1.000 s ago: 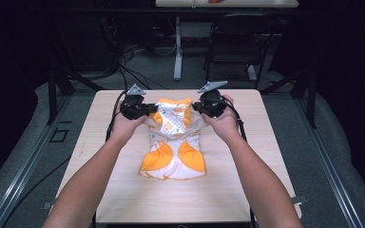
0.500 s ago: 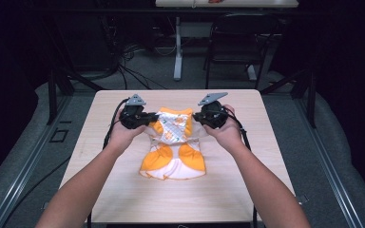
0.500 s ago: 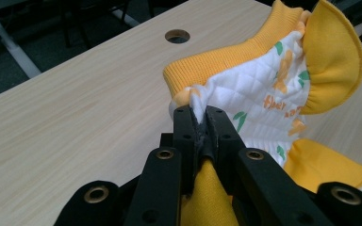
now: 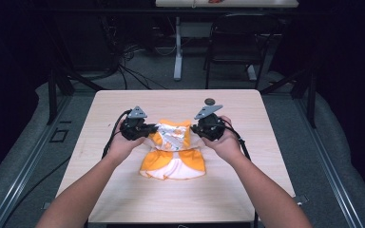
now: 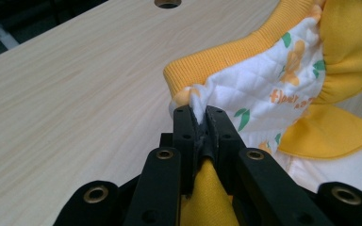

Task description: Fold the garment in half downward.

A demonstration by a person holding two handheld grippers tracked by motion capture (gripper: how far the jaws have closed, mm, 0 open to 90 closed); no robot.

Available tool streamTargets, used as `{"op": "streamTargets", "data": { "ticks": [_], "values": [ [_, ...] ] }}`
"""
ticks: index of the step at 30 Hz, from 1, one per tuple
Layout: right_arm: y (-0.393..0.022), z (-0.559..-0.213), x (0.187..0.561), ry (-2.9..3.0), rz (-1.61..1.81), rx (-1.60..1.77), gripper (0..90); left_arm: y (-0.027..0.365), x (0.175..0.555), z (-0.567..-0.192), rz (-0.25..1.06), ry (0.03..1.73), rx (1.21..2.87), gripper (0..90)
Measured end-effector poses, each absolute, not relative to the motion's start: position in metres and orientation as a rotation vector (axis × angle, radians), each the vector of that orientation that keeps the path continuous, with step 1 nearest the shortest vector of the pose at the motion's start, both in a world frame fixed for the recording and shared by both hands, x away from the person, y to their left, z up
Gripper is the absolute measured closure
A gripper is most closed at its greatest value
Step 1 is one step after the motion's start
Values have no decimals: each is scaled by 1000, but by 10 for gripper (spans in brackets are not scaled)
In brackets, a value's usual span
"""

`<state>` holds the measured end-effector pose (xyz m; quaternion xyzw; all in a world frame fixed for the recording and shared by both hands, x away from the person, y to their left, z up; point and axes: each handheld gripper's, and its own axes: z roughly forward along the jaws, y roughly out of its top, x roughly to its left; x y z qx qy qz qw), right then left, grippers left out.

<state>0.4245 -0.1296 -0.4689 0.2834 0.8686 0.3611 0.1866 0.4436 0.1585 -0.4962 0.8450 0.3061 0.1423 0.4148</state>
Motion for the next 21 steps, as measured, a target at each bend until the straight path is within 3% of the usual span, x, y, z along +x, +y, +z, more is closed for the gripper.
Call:
{"op": "streamTargets", "data": {
  "ticks": [21],
  "values": [
    [-122,-506,376,2567,974,711,861,164,393,-535,287,666,2195,803]
  ]
}}
